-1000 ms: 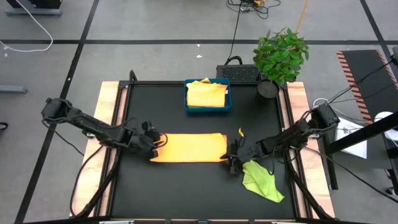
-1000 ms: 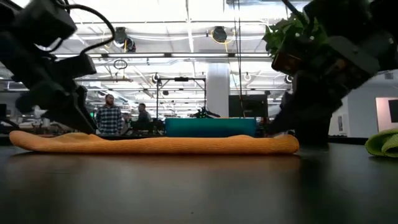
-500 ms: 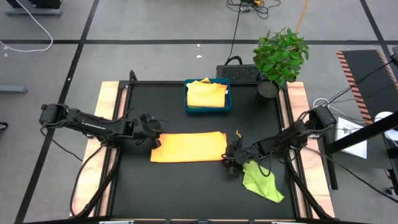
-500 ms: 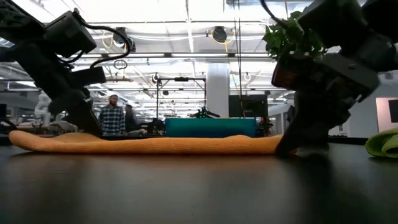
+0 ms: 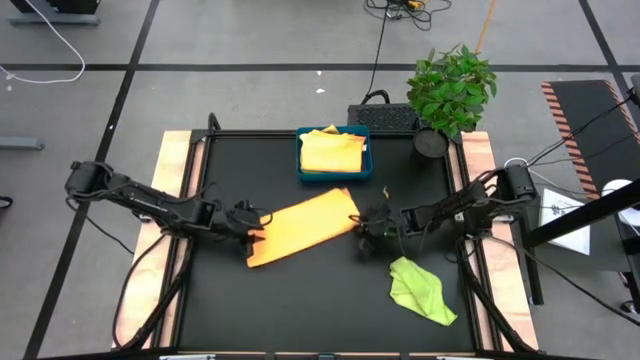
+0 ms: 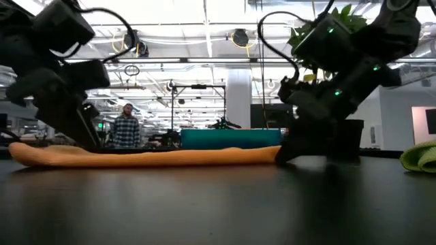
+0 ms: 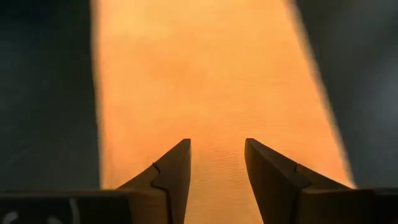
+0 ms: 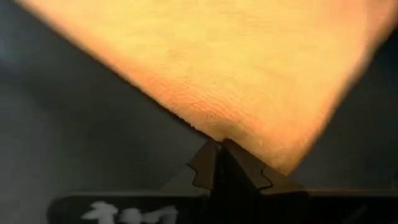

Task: Fold microfiber towels
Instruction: Fold the orange microfiber towel

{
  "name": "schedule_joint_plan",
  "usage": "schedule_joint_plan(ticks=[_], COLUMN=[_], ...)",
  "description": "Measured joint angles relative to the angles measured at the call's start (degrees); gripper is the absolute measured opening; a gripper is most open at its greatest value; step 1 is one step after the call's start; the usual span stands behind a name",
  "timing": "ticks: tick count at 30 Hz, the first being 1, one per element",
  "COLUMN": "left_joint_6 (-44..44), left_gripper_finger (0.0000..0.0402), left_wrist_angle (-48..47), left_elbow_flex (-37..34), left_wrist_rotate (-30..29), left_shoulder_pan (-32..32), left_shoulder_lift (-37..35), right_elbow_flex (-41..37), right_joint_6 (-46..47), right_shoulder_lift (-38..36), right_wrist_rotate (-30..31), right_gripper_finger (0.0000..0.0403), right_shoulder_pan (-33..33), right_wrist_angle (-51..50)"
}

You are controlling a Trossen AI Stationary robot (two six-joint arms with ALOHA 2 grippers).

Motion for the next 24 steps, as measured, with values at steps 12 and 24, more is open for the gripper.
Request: schedule_joint_plan(ticks=[12,24], left_joint_6=[1.05,4.03], left_gripper_finger=[0.0154,0.0154], left_wrist_angle=[-2.66,-6.79], left_elbow_flex=[5.34,10.98], left_wrist_rotate=[0.04,-4.87], left_shoulder_pan=[-8.57,-20.28], left_shoulder_lift=[-0.02,7.72], right_elbow_flex=[-0.18,-0.15], right_joint_6=[-5.78,-13.19], right_shoulder_lift=[-5.88,-7.22], right_wrist_rotate=[1.64,-0.05], right_gripper_finger=[0.0020,0.0020], right_shoulder_pan=[-0.30,5.68], right_wrist_angle=[1.69,12.40])
